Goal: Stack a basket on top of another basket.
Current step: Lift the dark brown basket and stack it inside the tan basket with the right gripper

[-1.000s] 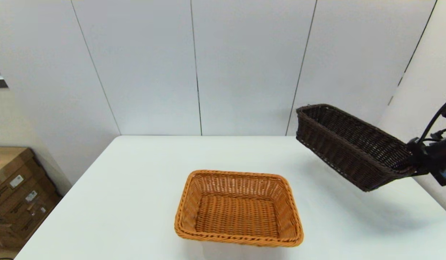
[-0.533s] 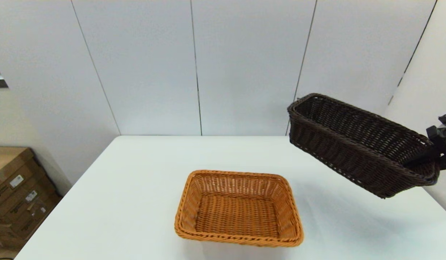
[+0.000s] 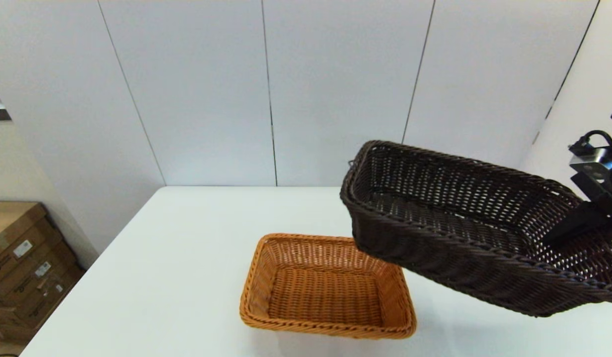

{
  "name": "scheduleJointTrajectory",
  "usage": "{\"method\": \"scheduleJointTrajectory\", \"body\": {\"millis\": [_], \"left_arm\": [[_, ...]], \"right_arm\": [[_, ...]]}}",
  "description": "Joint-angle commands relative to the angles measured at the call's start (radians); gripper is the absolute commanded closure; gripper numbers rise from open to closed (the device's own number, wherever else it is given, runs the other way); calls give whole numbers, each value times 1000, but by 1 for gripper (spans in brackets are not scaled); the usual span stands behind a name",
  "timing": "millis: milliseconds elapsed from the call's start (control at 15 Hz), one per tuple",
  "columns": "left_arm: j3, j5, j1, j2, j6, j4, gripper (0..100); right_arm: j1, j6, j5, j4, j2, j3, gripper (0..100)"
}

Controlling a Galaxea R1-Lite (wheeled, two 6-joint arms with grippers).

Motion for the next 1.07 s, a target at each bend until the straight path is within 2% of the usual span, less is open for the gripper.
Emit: {"method": "scheduleJointTrajectory", "body": {"millis": [67,267,333,533,1067], "left_arm": [[0,0,0,-2,-1,0,0],[0,0,0,-2,-1,0,0],[0,0,0,-2,-1,0,0],[0,0,0,-2,-1,0,0],[0,0,0,-2,-3,0,0]], "right_arm": [[178,33,-50,8,0,17,100],[295,137,-113,-78,44,22,100],[329,152,-127,-102,55,22,100],[379,234,-156,-196,112,9,100],[454,235,-144,-211,228,-52,100]]}}
